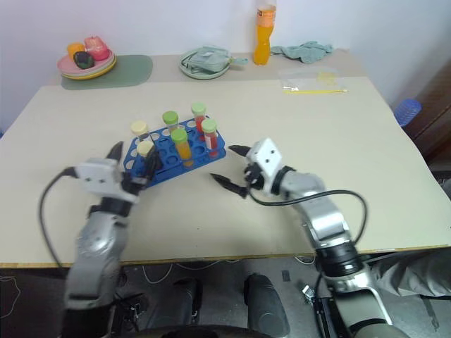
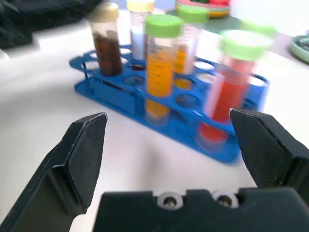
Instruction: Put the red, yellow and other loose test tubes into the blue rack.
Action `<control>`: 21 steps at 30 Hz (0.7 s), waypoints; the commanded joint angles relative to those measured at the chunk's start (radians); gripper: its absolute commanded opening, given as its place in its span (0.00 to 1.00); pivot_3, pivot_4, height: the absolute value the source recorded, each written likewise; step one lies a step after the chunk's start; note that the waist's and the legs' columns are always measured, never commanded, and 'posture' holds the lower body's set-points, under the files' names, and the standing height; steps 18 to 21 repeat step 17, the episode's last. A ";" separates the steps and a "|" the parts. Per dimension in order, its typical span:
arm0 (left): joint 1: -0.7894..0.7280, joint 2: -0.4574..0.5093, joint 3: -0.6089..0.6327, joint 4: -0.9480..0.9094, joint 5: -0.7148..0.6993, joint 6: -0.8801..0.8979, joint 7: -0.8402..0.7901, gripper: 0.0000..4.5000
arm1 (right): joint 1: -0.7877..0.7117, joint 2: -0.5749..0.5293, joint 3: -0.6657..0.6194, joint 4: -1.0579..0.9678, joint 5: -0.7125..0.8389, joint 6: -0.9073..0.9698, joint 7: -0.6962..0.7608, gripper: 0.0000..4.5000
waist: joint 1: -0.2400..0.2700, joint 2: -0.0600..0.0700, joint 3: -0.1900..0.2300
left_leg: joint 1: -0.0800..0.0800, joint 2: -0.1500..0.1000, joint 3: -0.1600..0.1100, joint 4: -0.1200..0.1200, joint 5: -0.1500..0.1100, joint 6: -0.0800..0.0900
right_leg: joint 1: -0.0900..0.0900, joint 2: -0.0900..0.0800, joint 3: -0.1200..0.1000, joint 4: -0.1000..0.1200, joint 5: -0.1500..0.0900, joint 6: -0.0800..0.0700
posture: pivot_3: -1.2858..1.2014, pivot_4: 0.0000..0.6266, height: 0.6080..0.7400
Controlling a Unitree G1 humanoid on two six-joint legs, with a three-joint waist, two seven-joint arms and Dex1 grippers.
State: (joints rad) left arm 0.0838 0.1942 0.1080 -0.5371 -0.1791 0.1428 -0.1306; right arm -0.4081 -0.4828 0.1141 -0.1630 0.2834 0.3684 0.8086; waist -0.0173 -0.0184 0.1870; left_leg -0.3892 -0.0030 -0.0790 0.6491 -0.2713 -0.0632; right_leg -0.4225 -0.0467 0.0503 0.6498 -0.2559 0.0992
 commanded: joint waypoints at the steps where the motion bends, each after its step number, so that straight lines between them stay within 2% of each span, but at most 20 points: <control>1: 0.123 0.100 0.143 -0.147 -0.162 0.121 -0.107 0.82 | 0.007 -0.107 -0.094 -0.021 0.062 0.040 0.083 1.00 | 0.000 0.000 0.000 | 0.000 0.000 0.000 0.000 0.000 0.000 | 0.000 0.000 0.000 0.000 0.000 0.000 | 0.52 0.24 1.00; 4: 0.269 0.214 0.330 -0.150 -0.274 0.197 -0.205 0.82 | 0.023 -0.221 -0.166 0.076 0.048 0.011 0.126 1.00 | -0.003 0.000 0.000 | 0.001 0.001 0.001 0.000 -0.001 0.002 | 0.001 0.001 0.000 0.000 -0.001 0.000 | 0.52 0.24 1.00; 8: 0.343 0.283 0.421 -0.076 -0.260 0.187 -0.257 0.82 | 0.018 -0.269 -0.221 0.194 0.052 -0.025 0.141 1.00 | 0.002 0.000 0.000 | 0.001 0.001 0.001 0.001 -0.001 0.002 | 0.002 0.001 0.000 -0.002 -0.002 -0.003 | 0.52 0.24 1.00; 13: 0.369 0.280 0.439 -0.023 -0.212 0.156 -0.268 0.82 | 0.006 -0.261 -0.227 0.286 0.038 -0.081 0.147 1.00 | 0.000 0.000 0.000 | 0.005 0.001 0.002 0.001 -0.001 0.002 | 0.006 0.001 0.000 -0.003 -0.003 -0.003 | 0.52 0.24 1.00; 21: 0.375 0.251 0.425 -0.044 -0.214 0.163 -0.249 0.82 | -0.012 -0.236 -0.204 0.330 0.020 -0.112 0.135 1.00 | -0.002 0.000 0.000 | 0.005 0.001 0.002 0.001 -0.001 0.002 | 0.006 0.000 0.000 -0.003 -0.002 -0.002 | 0.52 0.24 1.00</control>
